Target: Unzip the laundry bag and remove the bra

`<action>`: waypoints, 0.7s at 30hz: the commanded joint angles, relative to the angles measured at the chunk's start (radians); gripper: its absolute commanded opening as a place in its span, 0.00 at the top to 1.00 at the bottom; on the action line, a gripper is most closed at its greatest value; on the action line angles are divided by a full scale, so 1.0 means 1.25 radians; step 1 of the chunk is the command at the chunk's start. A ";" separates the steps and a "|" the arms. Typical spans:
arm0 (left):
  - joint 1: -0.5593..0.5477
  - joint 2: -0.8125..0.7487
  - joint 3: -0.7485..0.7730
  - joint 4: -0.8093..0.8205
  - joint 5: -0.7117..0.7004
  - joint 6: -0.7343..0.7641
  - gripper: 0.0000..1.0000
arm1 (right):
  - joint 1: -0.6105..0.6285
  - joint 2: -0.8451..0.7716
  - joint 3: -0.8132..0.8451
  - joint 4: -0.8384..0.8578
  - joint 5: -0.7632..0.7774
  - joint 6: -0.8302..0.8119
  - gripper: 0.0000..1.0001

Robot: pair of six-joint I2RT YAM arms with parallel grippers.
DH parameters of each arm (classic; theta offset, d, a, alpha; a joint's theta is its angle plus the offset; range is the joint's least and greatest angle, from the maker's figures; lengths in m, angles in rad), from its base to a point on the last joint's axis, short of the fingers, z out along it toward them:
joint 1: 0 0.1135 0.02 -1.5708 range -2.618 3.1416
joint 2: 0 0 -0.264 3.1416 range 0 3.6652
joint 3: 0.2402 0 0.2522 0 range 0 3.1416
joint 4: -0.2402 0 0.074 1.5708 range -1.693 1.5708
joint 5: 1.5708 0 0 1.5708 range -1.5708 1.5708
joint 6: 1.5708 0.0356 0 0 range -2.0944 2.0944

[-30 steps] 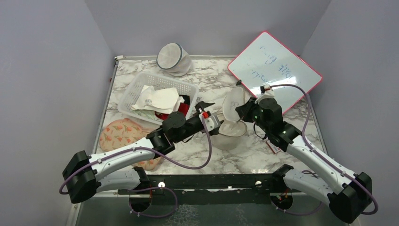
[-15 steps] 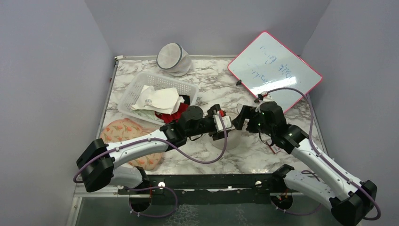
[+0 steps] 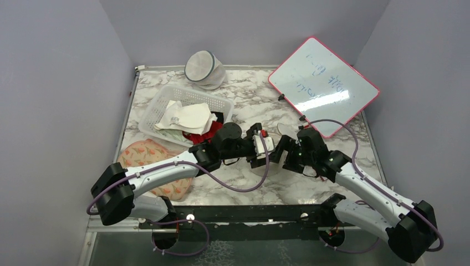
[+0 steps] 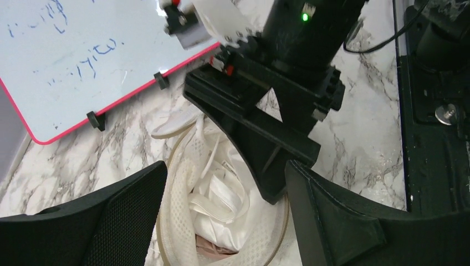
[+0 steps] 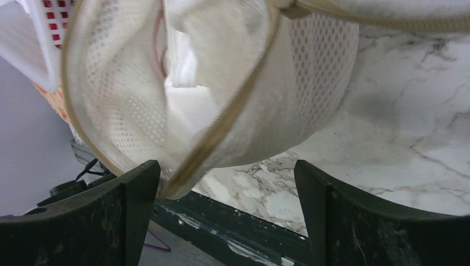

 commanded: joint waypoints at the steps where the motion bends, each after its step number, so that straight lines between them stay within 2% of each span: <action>1: 0.000 -0.035 -0.007 0.019 0.012 -0.007 0.27 | 0.000 0.018 -0.080 0.113 -0.087 0.087 0.15; 5: 0.002 -0.016 0.008 0.002 -0.009 -0.013 0.27 | 0.003 0.012 -0.152 0.191 -0.181 0.050 0.22; 8: 0.004 0.006 0.008 0.018 -0.006 -0.027 0.27 | 0.007 -0.051 -0.194 0.219 -0.181 0.038 0.29; 10: 0.004 0.029 0.012 0.023 -0.005 -0.032 0.30 | 0.007 -0.100 -0.200 0.195 -0.158 0.022 0.30; 13: 0.004 0.073 0.032 0.006 -0.002 -0.051 0.36 | 0.008 -0.116 -0.207 0.158 -0.116 -0.001 0.30; 19: 0.003 0.164 0.086 -0.037 -0.026 -0.085 0.59 | 0.007 -0.082 -0.237 0.181 -0.095 -0.011 0.44; 21: 0.003 0.188 0.103 -0.056 -0.060 -0.087 0.67 | 0.008 -0.077 -0.245 0.183 -0.088 -0.009 0.61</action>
